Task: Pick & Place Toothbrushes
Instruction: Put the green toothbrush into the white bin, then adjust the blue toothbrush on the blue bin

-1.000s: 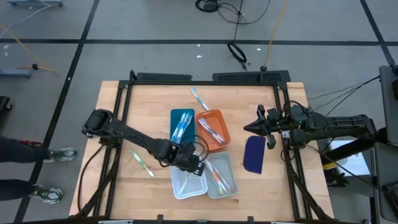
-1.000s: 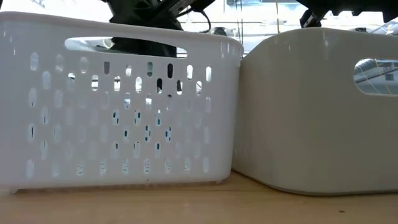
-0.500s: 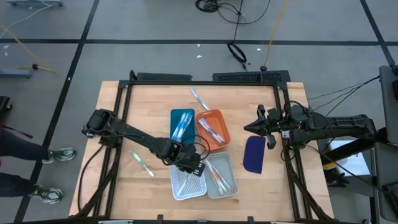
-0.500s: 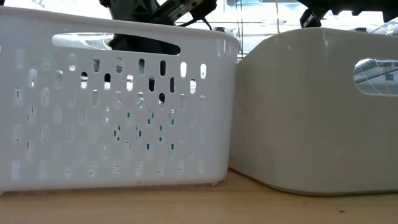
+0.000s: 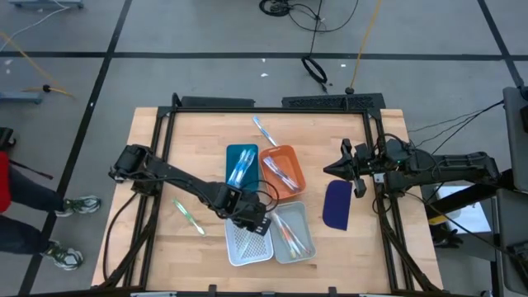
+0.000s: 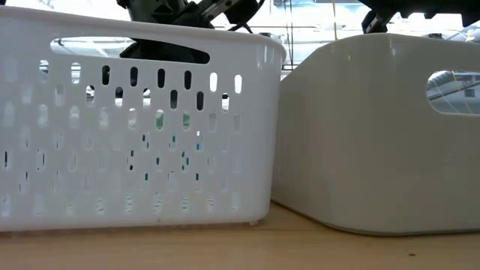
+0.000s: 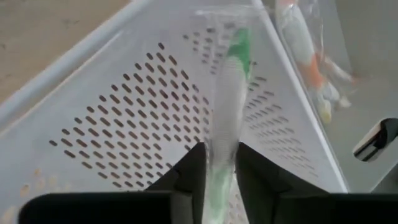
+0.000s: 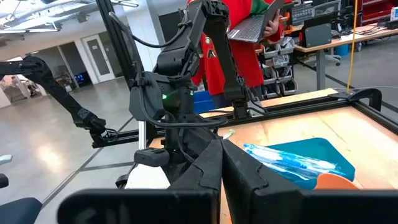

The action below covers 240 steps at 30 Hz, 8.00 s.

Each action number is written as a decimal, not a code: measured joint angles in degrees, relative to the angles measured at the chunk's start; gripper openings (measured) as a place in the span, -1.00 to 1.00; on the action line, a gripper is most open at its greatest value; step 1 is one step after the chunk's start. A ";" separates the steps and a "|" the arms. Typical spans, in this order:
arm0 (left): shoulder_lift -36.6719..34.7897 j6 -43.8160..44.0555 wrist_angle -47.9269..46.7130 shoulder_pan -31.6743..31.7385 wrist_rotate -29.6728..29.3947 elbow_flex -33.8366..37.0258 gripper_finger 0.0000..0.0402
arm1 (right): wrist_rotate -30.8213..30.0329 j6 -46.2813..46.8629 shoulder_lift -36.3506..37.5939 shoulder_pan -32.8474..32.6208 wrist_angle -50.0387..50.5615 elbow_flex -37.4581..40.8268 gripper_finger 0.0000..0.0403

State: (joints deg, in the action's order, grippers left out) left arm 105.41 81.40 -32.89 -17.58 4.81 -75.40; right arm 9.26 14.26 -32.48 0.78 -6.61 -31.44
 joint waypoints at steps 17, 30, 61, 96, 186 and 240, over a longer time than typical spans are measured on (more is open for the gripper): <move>-8.83 0.27 1.89 0.86 -2.69 0.04 -0.17 | 0.00 0.01 0.02 0.00 0.01 0.00 -1.00; -17.66 21.92 -19.75 -6.86 -25.11 0.04 -0.32 | 0.00 -0.04 0.02 0.00 0.01 0.00 -0.99; -29.78 57.77 -25.39 -8.59 -2.88 31.07 0.19 | -0.35 -1.46 7.58 7.56 1.33 -0.07 -1.00; -30.56 54.11 -6.66 -8.90 -5.64 46.60 -0.93 | -1.95 0.28 7.56 10.14 1.70 -0.07 -0.99; 0.50 7.20 -4.58 -2.05 -4.91 -2.56 -0.68 | -1.49 -0.41 7.57 10.12 2.36 -0.04 -1.00; -58.65 -44.18 3.08 21.48 -24.46 28.78 0.11 | 29.36 12.54 -61.40 39.58 -6.01 -39.49 -1.00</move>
State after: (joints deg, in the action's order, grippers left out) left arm 46.75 37.22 -29.81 3.89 -19.65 -46.61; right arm 38.62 26.80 -93.88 40.36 -12.62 -70.93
